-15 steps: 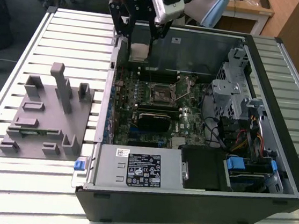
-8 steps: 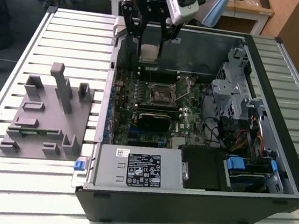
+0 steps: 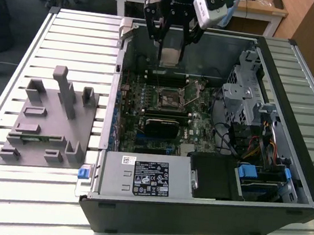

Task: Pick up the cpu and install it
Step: 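Pick up the cpu and move it towards the insertion slot, then place the cpu into insertion slot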

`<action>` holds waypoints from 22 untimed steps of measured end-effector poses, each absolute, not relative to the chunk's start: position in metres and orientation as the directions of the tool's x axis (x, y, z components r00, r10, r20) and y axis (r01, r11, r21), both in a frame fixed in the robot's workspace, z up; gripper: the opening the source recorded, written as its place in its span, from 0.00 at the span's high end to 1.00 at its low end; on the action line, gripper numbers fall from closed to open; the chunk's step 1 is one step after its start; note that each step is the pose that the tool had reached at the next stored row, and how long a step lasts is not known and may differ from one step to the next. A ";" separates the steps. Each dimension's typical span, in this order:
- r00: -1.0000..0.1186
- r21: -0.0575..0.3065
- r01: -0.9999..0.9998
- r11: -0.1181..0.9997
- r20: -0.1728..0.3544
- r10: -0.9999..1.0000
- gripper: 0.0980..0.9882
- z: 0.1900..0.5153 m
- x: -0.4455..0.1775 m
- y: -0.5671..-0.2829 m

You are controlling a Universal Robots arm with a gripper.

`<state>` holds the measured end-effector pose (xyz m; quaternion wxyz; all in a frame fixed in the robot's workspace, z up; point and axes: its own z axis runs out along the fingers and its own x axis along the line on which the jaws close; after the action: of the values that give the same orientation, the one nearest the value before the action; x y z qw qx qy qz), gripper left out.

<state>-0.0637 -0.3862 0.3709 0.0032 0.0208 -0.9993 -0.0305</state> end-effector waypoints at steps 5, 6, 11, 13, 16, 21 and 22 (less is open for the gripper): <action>-0.999 0.061 -0.041 0.997 0.005 -0.042 0.51 0.371 -0.039 -0.386; -0.999 0.061 -0.041 0.997 0.005 -0.042 0.51 0.371 -0.035 -0.386; -0.999 0.061 -0.041 0.997 0.005 -0.042 0.51 0.371 -0.013 -0.386; -0.999 0.061 -0.041 0.997 0.005 -0.042 0.51 0.371 -0.004 -0.386; -0.999 0.061 -0.041 0.997 0.005 -0.042 0.51 0.371 0.007 -0.386; -0.999 0.061 -0.041 0.997 0.005 -0.042 0.51 0.370 0.012 -0.386; -0.999 0.061 -0.041 0.997 0.005 -0.042 0.51 0.370 0.012 -0.386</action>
<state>0.0123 -0.3863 0.3705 0.0032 0.0208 -0.9993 -0.0304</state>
